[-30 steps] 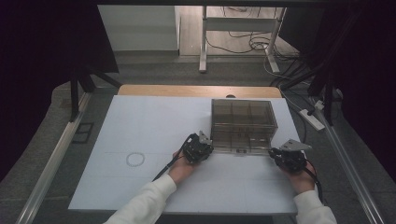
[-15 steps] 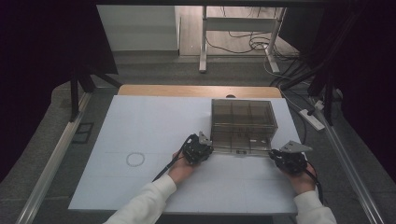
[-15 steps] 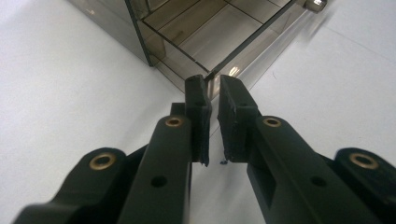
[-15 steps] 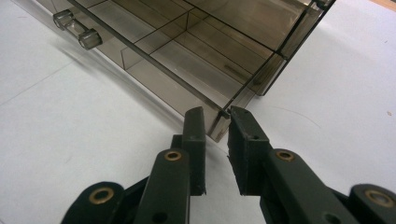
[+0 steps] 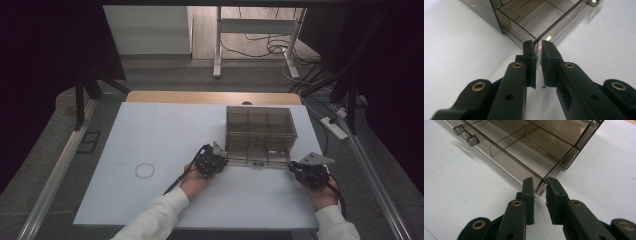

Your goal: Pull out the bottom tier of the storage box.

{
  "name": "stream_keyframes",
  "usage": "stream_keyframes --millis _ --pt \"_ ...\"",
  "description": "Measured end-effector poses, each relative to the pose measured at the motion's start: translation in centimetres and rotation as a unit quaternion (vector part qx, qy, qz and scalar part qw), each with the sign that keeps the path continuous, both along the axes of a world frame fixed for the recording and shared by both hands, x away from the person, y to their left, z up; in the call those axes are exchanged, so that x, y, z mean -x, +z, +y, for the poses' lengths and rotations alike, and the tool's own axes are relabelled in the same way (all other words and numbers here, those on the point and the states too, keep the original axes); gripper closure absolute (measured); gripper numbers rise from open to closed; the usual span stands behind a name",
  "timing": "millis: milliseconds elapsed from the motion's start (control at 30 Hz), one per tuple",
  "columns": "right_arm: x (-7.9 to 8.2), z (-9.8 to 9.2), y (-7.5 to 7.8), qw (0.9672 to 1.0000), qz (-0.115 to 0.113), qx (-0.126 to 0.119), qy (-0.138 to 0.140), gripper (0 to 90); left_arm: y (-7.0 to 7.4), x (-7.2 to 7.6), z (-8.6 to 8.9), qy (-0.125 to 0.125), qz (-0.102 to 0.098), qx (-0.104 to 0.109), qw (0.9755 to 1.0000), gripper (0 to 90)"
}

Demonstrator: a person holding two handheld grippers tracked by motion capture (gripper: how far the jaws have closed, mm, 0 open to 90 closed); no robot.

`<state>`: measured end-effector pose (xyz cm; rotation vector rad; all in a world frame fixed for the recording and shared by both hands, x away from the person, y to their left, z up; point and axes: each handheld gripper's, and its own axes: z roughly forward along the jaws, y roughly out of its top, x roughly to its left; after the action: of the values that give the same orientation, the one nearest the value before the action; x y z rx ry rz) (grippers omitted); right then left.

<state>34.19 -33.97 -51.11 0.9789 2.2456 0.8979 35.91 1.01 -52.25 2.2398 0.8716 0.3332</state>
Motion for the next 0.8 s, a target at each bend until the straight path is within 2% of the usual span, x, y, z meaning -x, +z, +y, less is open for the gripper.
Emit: stream_keyframes --millis 800 --pt "0.54 -0.29 0.10 1.0000 0.003 0.001 0.006 76.8 -0.03 0.97 -0.09 -0.009 0.004 0.001 1.0000 82.0"
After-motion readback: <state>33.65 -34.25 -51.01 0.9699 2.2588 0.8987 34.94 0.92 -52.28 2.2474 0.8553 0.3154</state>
